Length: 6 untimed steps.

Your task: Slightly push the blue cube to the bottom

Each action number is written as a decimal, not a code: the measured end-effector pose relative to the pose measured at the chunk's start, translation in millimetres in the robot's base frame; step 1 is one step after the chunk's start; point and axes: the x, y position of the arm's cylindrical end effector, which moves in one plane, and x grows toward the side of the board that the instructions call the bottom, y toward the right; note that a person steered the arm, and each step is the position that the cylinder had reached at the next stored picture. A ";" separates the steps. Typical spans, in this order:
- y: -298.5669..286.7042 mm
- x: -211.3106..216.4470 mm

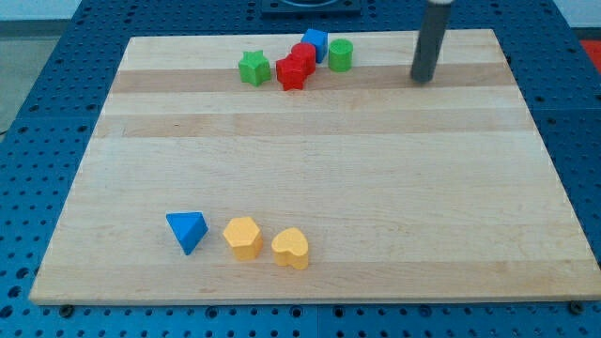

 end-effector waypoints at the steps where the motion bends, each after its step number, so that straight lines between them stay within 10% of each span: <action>1: -46.8 -77.2; 6: -179.5 -63.3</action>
